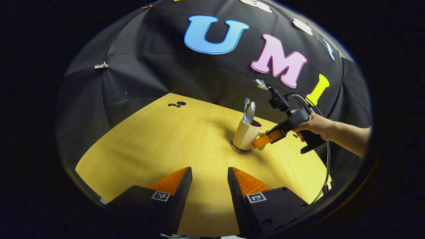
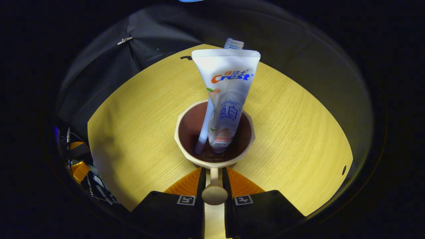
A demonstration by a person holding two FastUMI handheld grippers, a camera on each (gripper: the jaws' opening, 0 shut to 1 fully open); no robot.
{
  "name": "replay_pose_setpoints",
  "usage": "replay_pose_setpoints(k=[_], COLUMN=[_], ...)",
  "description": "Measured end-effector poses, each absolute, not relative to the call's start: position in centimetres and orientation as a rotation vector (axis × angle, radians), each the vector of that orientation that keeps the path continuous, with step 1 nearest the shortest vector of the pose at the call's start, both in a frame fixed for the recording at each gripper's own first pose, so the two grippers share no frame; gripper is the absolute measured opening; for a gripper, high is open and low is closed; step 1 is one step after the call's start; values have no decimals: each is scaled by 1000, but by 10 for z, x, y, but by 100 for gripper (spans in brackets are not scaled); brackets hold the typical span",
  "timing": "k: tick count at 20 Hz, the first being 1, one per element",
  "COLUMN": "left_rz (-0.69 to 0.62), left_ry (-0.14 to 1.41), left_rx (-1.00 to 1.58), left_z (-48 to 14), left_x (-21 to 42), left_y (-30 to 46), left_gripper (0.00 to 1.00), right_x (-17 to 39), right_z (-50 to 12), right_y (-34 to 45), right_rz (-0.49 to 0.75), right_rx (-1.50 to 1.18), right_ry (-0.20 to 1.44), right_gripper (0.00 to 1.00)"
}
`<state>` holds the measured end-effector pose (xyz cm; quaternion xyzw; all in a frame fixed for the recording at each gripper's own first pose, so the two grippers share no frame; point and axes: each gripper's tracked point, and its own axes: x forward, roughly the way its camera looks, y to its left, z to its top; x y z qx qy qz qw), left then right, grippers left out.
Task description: Put the toothbrush and toothpaste on the desktop into the cup, then pick up the cup and place it on the coaster on the desktop.
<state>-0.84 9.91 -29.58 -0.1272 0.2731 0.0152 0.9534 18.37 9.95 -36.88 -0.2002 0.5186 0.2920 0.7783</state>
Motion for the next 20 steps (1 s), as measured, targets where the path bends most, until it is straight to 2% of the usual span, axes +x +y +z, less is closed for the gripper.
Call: replay_pose_setpoints(k=[1, 2, 4, 5, 15, 16, 20], left_rz=[30, 30, 31, 32, 29, 27, 19], left_ry=[553, 553, 555, 556, 549, 549, 545], left_rx=[-259, -259, -256, -256, -248, -246, -235], left_z=[-295, -295, -295, -295, -285, -284, -275], left_x=[-8, -8, -7, -6, -6, -5, -6], left_y=[99, 98, 99, 98, 91, 88, 80], left_gripper=[68, 68, 68, 68, 68, 68, 68], right_x=[187, 188, 189, 188, 184, 184, 184], right_z=[-370, -369, -369, -370, -367, -364, -354], right_y=[99, 97, 96, 95, 89, 87, 86], right_rz=[636, 637, 638, 634, 611, 607, 603], right_rx=[-447, -459, -472, -478, -493, -494, -468], right_ry=[1111, 1105, 1103, 1109, 1134, 1126, 1088], right_gripper=[27, 32, 22, 27, 34, 40, 41])
